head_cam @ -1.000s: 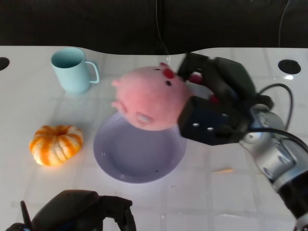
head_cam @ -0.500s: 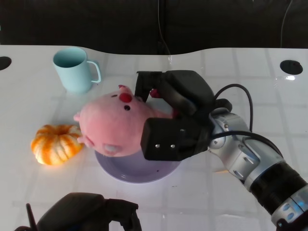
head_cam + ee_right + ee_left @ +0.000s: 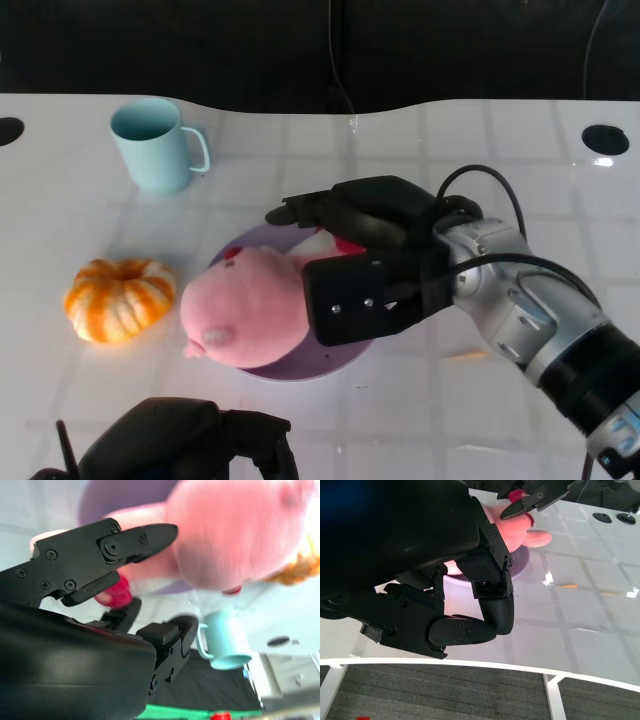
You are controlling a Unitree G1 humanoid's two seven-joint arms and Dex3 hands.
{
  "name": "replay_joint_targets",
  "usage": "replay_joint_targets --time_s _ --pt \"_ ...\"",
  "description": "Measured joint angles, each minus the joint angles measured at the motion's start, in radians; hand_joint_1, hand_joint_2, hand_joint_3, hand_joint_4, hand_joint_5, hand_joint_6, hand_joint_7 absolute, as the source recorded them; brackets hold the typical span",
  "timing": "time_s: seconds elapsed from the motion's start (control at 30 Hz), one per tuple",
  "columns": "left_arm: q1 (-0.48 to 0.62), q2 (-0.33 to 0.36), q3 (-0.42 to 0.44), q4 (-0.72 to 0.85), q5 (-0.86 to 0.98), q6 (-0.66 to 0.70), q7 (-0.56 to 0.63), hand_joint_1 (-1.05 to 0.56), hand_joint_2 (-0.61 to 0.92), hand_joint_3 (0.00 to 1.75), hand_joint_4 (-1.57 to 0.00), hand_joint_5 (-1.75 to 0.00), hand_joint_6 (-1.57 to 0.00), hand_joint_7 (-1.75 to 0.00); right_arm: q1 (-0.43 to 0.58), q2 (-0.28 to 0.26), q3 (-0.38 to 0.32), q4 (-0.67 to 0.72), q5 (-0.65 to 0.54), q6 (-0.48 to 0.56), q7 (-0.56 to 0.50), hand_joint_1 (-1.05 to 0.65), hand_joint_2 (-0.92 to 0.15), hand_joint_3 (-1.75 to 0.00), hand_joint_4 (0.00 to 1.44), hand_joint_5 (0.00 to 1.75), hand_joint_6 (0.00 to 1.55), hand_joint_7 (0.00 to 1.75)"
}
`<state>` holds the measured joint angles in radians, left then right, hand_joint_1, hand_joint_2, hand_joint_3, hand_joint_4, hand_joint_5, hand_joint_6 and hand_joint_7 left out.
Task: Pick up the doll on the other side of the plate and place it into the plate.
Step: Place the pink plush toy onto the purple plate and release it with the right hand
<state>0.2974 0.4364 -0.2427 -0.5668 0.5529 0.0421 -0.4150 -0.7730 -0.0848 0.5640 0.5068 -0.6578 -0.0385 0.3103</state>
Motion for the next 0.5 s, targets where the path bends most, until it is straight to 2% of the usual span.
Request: replay_joint_targets --time_s 0.27,0.5 --pt "-0.004 -0.001 -0.003 -0.002 0.004 0.014 -0.004 -0.33 0.92 0.39 -0.71 -1.24 -0.75 -0.91 0.030 -0.075 -0.008 -0.150 0.014 -0.013 0.082 -0.78 -0.92 -0.08 0.07 0.33 0.11 0.01" --pt "-0.007 -0.008 -0.013 -0.009 0.013 0.032 -0.007 -0.33 0.92 0.41 -0.68 -1.22 -0.73 -0.91 0.151 -0.180 -0.093 -0.396 0.061 -0.026 0.122 -0.75 -0.92 -0.08 0.14 0.39 0.17 0.03"
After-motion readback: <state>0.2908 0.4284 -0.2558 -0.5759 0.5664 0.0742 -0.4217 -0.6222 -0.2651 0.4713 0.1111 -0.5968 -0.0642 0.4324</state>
